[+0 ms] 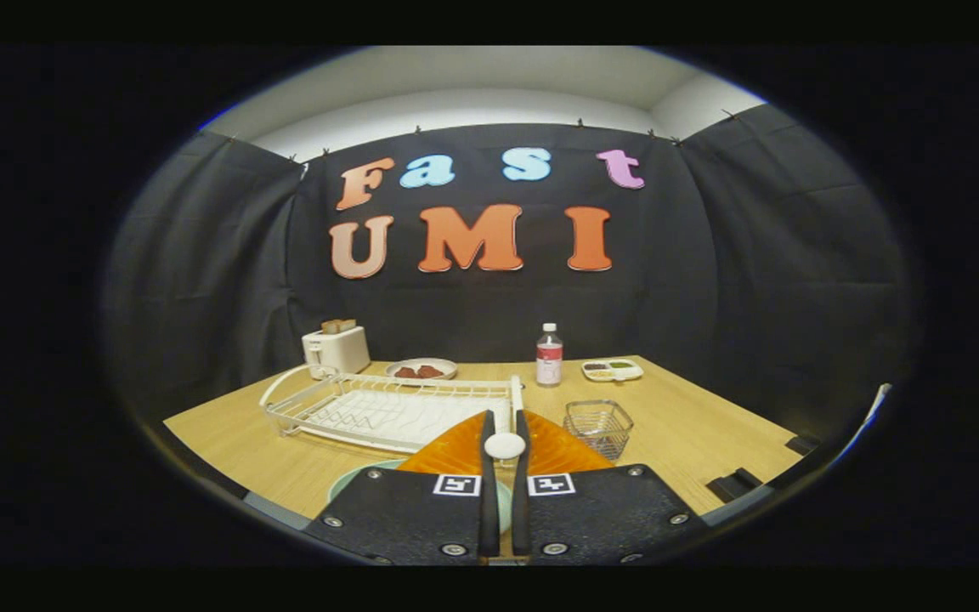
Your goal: Take the plate from the dish rack, then take the spoon from the basket and place it into the plate.
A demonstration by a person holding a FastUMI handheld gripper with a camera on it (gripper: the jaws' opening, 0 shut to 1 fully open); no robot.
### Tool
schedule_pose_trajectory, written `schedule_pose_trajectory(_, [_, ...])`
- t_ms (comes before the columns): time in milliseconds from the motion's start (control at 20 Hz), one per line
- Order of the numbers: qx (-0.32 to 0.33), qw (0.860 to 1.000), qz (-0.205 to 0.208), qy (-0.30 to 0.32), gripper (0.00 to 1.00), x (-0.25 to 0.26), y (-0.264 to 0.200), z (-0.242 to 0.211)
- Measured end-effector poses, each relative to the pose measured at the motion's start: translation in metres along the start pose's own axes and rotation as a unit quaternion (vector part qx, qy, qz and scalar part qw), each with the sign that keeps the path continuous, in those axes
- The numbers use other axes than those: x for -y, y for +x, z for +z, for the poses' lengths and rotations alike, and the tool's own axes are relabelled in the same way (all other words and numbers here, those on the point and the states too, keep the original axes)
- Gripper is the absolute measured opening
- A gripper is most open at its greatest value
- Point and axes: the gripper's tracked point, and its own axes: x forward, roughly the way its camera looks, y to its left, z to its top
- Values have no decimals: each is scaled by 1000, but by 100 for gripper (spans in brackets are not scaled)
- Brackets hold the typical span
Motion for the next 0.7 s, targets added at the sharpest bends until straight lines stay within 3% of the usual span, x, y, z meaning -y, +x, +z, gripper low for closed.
schedule_pose_trajectory(300, [-13,998,51,-17,6,-50,-6,-29])
schedule_pose_trajectory(700, [-28,996,73,-33,6,-81,7,-65])
